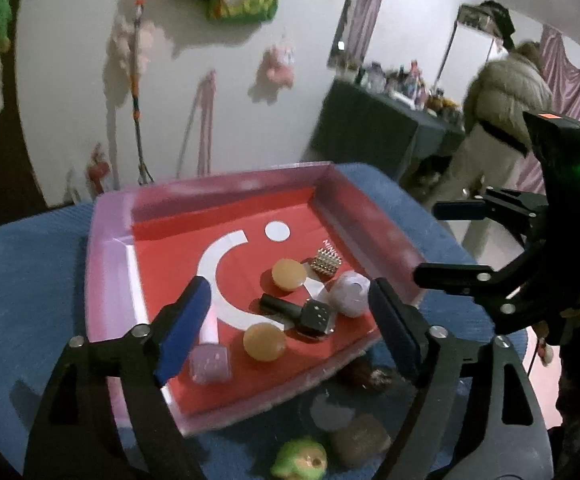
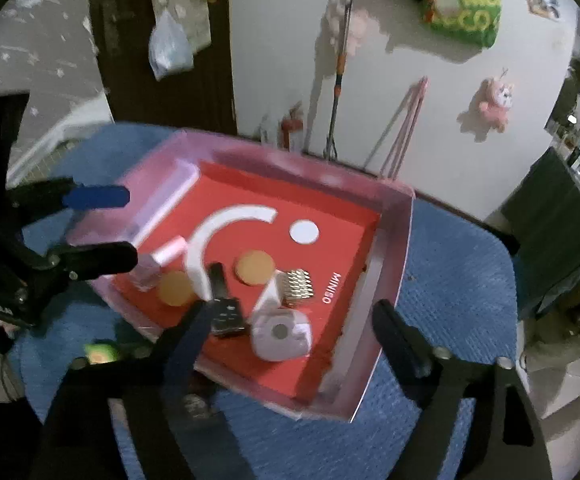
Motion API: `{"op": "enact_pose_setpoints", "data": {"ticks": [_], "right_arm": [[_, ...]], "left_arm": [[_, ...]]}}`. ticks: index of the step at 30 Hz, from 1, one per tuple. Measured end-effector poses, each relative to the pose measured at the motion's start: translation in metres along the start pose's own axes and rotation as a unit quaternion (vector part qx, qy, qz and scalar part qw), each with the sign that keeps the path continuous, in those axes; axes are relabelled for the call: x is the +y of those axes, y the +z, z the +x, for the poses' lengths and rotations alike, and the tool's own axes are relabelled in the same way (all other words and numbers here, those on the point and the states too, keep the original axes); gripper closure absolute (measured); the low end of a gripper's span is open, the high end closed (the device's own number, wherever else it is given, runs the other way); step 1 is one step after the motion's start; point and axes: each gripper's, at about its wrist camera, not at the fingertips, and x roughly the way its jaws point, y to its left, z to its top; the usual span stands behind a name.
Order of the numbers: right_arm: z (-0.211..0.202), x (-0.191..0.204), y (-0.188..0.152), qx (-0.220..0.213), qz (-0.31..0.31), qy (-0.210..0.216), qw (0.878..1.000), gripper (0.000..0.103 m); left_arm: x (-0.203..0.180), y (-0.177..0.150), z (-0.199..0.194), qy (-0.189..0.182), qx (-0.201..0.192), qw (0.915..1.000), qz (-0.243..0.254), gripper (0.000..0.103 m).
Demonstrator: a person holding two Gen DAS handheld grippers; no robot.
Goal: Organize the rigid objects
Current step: 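Withdraw both open tools from the tray back over the table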
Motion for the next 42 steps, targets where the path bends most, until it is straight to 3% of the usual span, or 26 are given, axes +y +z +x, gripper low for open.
{"op": "enact_pose_setpoints", "data": {"ticks": [4,9,16,21,30,42], "right_arm": [[-0.04,0.018,-0.013,-0.055,-0.001,-0.012,0.998,0.0],[-0.084,0.044,-0.044,-0.123,0.0,-0.031,0.992,0.0],[-0.105,0.069,-0.096,-0.185,0.035,-0.071,0.979,0.0],[-0.102,0.081,-0.132,-0.222,0.06,-0.094,0.969,0.0],[-0.055,0.089,-0.167,-0.191,0.081,-0.1,0.973,0.0],[-0.016,0.079,-0.188,-0.133,0.125,-0.075,0.98,0.0]], "left_arm": [[-0.011,-0.02,-0.041,0.031,-0.057,0.9978,0.006,0.012],[-0.025,-0.052,-0.083,0.068,-0.121,0.9904,-0.004,0.007],[-0.034,-0.099,-0.102,0.141,-0.161,0.9765,-0.024,0.006],[-0.04,-0.131,-0.095,0.175,-0.158,0.9714,-0.03,0.006],[-0.026,-0.164,-0.058,0.181,-0.093,0.9771,-0.063,0.006],[-0.022,-0.176,-0.043,0.183,-0.062,0.9788,-0.068,0.006]]}}
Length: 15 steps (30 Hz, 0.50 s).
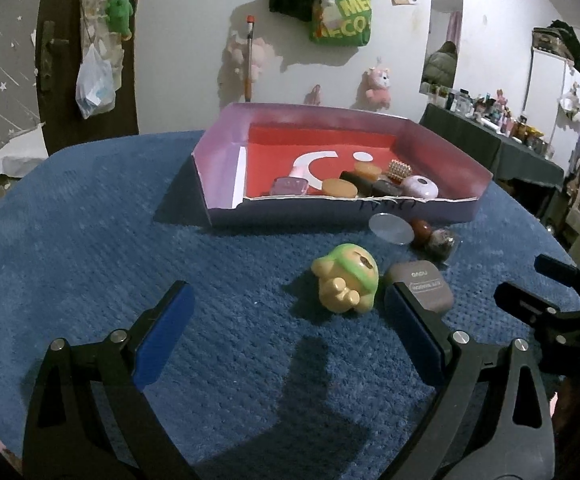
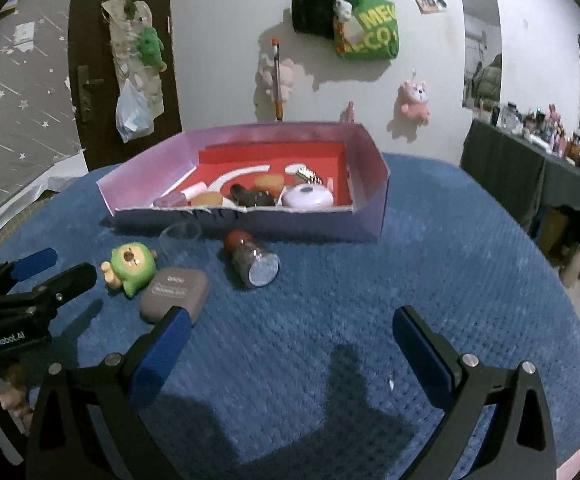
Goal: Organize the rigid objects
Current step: 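Grasp the green figurine with the left tool while the right tool grasps the red-capped glass jar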
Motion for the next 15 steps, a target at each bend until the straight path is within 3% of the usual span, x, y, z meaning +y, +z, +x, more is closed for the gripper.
{"op": "enact_pose_setpoints", "data": {"ticks": [15], "right_arm": [[0.0096,-0.0026,-0.0002,0.022,0.003,0.001,1.0,0.0]], "left_arm": [[0.0039,0.0064,0.0083,-0.011,0.034,0.9993,-0.006,0.006]]}}
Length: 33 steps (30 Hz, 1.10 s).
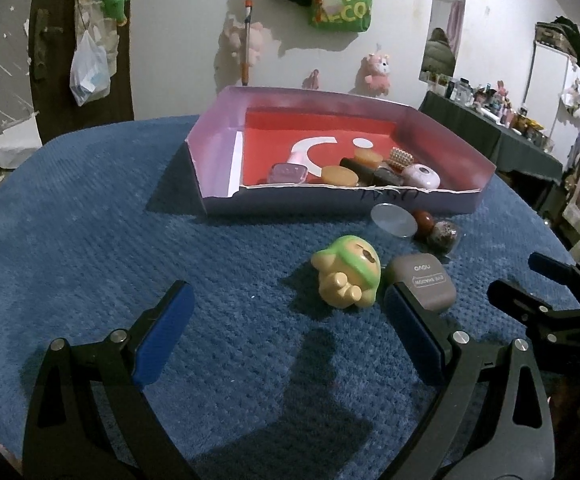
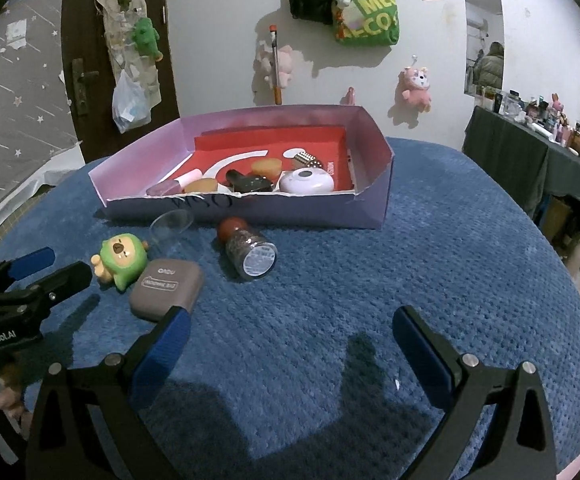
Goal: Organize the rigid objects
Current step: 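Grasp the green figurine with the left tool while the right tool grasps the red-capped glass jar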
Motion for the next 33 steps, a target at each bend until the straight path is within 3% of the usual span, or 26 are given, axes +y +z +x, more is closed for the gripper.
{"op": "enact_pose_setpoints", "data": {"ticks": [13,26,28,30,33], "right_arm": [[0.012,-0.004,0.02,0.027,-0.012,-0.001,1.0,0.0],[0.05,-0.015,0.04,0.096,0.001,0.045,0.994,0.0],[0.055,-0.015,0.044,0.1,-0.004,0.047,0.994,0.0],[0.059,-0.014,0.047,0.104,-0.01,0.053,0.993,0.0],[0.065,-0.009,0.052,0.109,-0.025,0.059,0.992,0.007]], "left_arm": [[0.001,0.022,0.017,-0.034,0.037,0.9987,0.002,0.006],[-0.007,0.04,0.038,-0.053,0.078,0.9921,0.084,0.006],[-0.009,0.042,0.041,-0.058,0.083,0.99,0.098,0.009],[-0.012,0.044,0.043,-0.062,0.088,0.988,0.11,0.019],[-0.014,0.045,0.048,-0.069,0.1,0.9855,0.119,0.023]]}}
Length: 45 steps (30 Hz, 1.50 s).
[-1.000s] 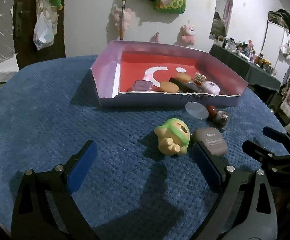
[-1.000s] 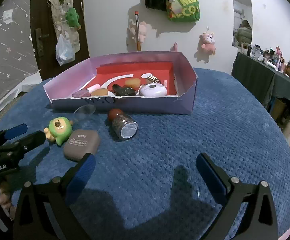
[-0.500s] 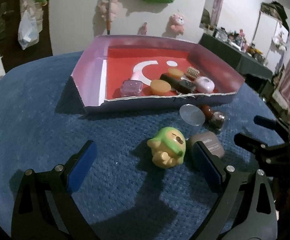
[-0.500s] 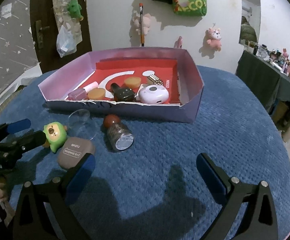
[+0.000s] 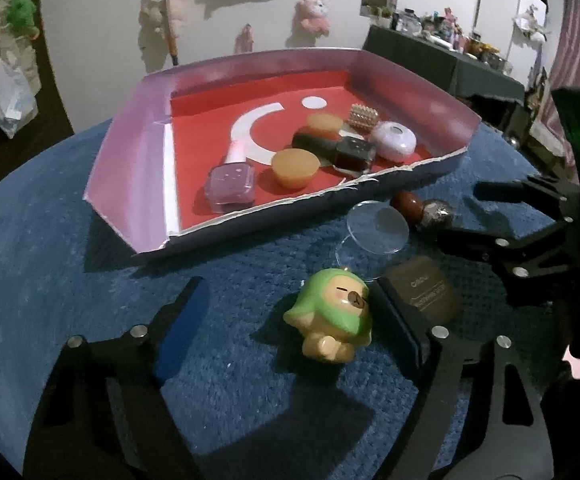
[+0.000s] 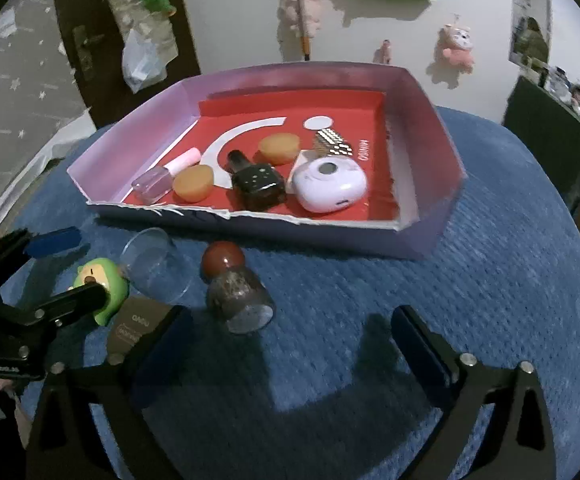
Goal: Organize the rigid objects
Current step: 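Grasp the green figurine with the left tool while the right tool grasps the red-capped glass jar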
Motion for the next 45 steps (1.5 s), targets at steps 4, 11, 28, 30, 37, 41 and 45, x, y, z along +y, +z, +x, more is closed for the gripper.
{"op": "enact_pose_setpoints", "data": {"ticks": [4,11,28,30,37,41,45], "right_arm": [[0.008,0.003,0.006,0.008,-0.014,0.001,1.0,0.012],[0.018,0.01,0.01,0.015,-0.038,0.008,0.999,0.025],[-0.003,0.017,0.007,-0.026,-0.06,0.057,0.996,0.068],[-0.009,0.015,0.008,-0.033,-0.052,0.066,0.996,0.068],[-0.019,0.018,0.005,-0.041,-0.055,0.065,0.996,0.069],[-0.019,0.018,0.004,-0.042,-0.055,0.065,0.996,0.069],[-0.022,0.018,-0.001,-0.033,-0.063,0.065,0.995,0.069]], "left_arm": [[-0.002,0.0,0.003,-0.016,0.011,0.9998,0.007,0.025],[-0.002,-0.001,0.008,-0.042,0.02,0.9989,0.007,0.035],[-0.003,0.011,-0.011,-0.059,-0.012,0.9982,-0.003,0.067],[-0.002,0.014,-0.013,-0.053,-0.017,0.9984,-0.003,0.067],[-0.003,0.014,-0.014,-0.056,-0.019,0.9983,0.0,0.067],[-0.004,0.014,-0.014,-0.056,-0.018,0.9983,0.002,0.067],[-0.006,0.009,-0.013,-0.056,-0.01,0.9983,0.009,0.067]]}}
